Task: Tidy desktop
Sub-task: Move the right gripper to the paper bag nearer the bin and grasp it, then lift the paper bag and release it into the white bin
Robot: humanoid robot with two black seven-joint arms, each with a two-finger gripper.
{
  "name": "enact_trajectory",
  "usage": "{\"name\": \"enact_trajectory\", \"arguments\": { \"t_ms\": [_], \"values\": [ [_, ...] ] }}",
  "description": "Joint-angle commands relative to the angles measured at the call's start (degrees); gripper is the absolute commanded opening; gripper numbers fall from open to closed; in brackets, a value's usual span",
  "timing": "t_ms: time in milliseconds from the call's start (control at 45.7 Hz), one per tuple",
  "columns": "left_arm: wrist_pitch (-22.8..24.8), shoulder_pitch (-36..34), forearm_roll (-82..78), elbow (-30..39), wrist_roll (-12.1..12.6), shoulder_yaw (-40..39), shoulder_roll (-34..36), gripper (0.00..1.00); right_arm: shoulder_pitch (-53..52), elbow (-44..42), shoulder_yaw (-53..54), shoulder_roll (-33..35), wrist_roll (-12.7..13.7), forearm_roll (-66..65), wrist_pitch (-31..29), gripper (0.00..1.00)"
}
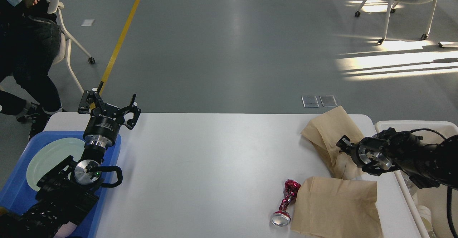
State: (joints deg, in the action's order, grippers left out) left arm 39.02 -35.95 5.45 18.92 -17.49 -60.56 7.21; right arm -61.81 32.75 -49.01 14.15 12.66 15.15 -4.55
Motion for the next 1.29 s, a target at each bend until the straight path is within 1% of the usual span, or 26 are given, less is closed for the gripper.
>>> {"name": "enact_trajectory", "arguments": {
  "t_ms": [0, 88, 284, 547, 613, 700, 853, 941, 1116, 1269],
  "values": [
    [0.0, 0.0, 0.0, 0.0, 0.0, 0.0, 0.0, 0.97, 0.5, -0.2, 2.2, 0.1, -0.1, 2.6, 0.7, 0.00],
    [0.0, 0.0, 0.0, 0.0, 0.0, 0.0, 0.0, 0.96, 1.4, -0.2, 3.7, 0.3, -0.2, 2.7, 0.9, 0.00],
    [0.0, 0.0, 0.0, 0.0, 0.0, 0.0, 0.0, 0.96, -1.2, 2.2, 10.2, 0.4, -0.1, 2.7, 1.0, 0.00],
    [0.0, 0.0, 0.0, 0.0, 0.0, 0.0, 0.0, 0.96, -5.8, 2.5, 9.7, 0.6, -0.2, 2.6, 0.7, 0.00],
    [0.0, 0.0, 0.0, 0.0, 0.0, 0.0, 0.0, 0.96, -7.5, 4.0, 9.5, 1.1, -0.1, 2.6, 0.2, 0.00],
    [0.0, 0.0, 0.0, 0.0, 0.0, 0.0, 0.0, 0.96, -11.7, 8.1, 9.5, 4.7, -0.1, 2.6, -0.2, 0.00],
    [0.0, 0.0, 0.0, 0.0, 0.0, 0.0, 0.0, 0.96, -23.3, 21.9, 9.5, 13.5, -0.1, 2.3, -1.7, 0.00],
    [0.0, 0.0, 0.0, 0.0, 0.0, 0.0, 0.0, 0.96, -29.6, 27.2, 9.0, 17.4, -0.1, 2.3, -3.4, 0.00],
    [0.0, 0.0, 0.0, 0.0, 0.0, 0.0, 0.0, 0.96, -41.5, 32.6, 6.4, 22.1, -0.1, 2.3, -8.3, 0.00],
    [0.0, 0.0, 0.0, 0.0, 0.0, 0.0, 0.0, 0.96, -49.7, 34.1, 5.0, 25.7, 0.0, 2.3, -11.7, 0.00]
  ]
}}
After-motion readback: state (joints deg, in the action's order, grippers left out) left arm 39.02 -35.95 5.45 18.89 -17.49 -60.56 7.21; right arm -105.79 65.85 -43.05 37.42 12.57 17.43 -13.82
